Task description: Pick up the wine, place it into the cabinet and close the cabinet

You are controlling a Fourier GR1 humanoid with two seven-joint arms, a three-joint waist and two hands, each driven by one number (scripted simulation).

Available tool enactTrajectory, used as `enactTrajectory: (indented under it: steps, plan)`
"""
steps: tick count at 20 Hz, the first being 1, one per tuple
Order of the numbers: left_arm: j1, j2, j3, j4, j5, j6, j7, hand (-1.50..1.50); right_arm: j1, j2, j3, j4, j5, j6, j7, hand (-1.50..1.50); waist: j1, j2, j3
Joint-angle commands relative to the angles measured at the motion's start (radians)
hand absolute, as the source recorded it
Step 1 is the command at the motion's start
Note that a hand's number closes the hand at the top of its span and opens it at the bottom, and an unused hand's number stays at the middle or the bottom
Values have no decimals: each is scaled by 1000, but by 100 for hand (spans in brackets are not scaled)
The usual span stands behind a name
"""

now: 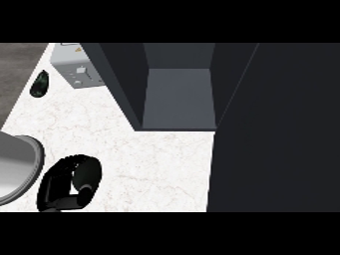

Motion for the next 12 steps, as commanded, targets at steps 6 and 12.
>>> enactTrajectory:
  steps: [6,12]
  plan:
    - [253,-94,-128,-428,80,-109,167,150,12,19,29,-21,34,-15,3,-150,4,8,-12]
    - [351,-150,-293,-782,204,65,411,150,2,3,-17,22,-25,18,-34,-150,-3,11,-12]
